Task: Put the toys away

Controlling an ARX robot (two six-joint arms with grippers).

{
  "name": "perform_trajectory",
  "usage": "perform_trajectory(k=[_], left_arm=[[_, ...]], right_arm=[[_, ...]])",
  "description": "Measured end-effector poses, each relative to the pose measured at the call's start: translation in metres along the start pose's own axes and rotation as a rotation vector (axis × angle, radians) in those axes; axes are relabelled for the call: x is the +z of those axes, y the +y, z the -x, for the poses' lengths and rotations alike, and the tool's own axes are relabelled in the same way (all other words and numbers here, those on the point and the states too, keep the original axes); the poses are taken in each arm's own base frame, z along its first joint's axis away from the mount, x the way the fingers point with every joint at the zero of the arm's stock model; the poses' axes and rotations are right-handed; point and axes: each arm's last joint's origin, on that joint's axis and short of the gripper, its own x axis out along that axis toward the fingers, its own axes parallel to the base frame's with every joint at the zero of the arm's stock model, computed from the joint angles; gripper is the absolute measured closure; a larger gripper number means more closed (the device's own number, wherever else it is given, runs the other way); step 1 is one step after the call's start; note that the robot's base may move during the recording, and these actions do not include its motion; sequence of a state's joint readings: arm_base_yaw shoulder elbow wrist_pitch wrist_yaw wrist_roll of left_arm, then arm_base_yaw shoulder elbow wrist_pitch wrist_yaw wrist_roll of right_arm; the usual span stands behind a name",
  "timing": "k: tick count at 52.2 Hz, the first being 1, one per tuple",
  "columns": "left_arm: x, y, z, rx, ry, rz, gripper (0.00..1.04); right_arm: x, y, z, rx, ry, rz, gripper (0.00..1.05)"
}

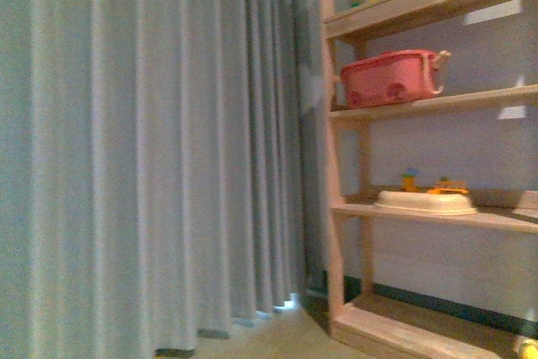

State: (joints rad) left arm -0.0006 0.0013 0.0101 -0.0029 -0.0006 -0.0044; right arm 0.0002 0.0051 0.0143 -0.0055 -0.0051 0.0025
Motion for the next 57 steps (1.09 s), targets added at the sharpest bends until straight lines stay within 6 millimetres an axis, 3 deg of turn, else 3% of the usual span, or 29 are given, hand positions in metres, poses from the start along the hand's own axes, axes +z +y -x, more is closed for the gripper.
perform_trajectory(k=[57], left_arm=[[-0.0001,-0.0001,0.0,-0.002,0.001,0.0,0.06]], right_arm=[[0.0001,-0.0001,0.0,-0.002,0.0,0.0,0.99]])
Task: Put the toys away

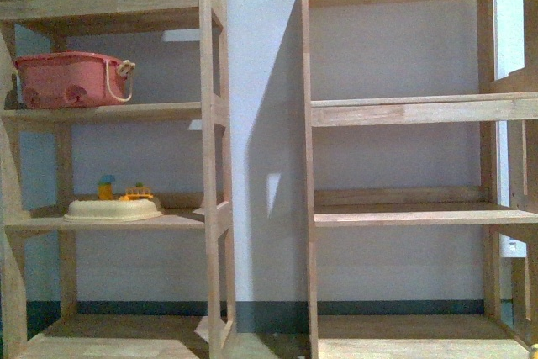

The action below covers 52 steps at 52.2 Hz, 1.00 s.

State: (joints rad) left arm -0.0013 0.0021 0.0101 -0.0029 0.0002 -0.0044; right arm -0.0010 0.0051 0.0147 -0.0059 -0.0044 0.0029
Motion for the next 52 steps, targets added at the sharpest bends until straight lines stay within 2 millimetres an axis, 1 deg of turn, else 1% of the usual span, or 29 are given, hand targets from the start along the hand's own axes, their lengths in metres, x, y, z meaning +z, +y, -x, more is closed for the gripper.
perform_trajectory(k=[52], left_arm=[[0.0,0.0,0.0,0.0,0.0,0.0,0.06]], right_arm=[[-0.0001,0.0,0.0,-0.002,0.0,0.0,0.99]])
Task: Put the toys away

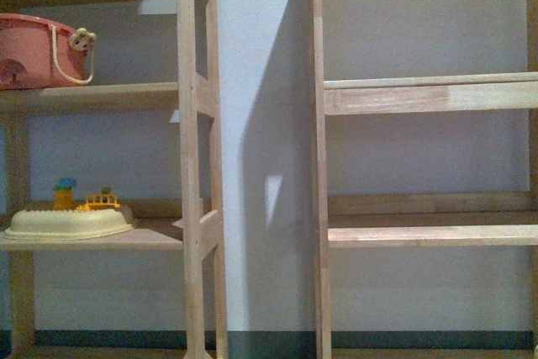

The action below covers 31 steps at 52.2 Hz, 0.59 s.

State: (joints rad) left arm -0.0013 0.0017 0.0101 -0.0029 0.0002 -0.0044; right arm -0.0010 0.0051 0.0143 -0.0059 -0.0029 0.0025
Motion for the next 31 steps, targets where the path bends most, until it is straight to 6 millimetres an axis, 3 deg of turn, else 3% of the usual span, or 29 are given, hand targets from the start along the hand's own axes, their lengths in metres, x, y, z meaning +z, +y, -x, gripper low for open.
perform_trajectory(k=[31], left_arm=[[0.0,0.0,0.0,0.0,0.0,0.0,0.06]], right_arm=[[0.0001,0.0,0.0,0.001,0.0,0.0,0.99]])
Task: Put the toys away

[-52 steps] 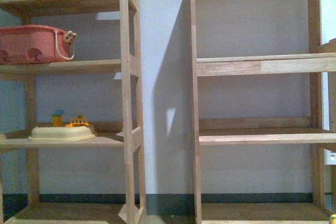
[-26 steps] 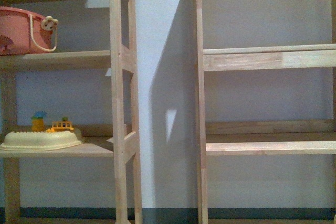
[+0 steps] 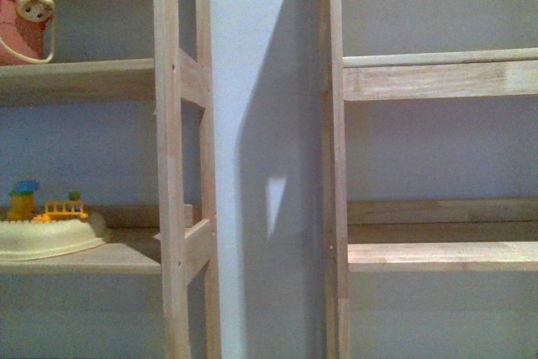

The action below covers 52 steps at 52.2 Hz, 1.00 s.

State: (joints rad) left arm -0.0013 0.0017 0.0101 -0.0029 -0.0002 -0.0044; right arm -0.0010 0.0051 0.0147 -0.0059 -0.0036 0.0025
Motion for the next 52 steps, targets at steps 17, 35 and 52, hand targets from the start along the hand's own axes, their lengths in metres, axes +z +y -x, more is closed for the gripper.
perform_trajectory(k=[17,35,52], left_arm=[[0.0,-0.0001,0.0,-0.001,0.0,0.0,0.06],[0.0001,0.0,0.0,0.001,-0.001,0.0,0.06],[0.0001,0.0,0.0,0.0,-0.001,0.0,0.06]], right_arm=[[0.0,-0.0002,0.0,-0.006,0.0,0.0,0.99],[-0.0002,-0.0001,0.0,0.0,0.001,0.0,0.99],[-0.0002,-0.0002,0.0,-0.005,0.001,0.0,0.99]])
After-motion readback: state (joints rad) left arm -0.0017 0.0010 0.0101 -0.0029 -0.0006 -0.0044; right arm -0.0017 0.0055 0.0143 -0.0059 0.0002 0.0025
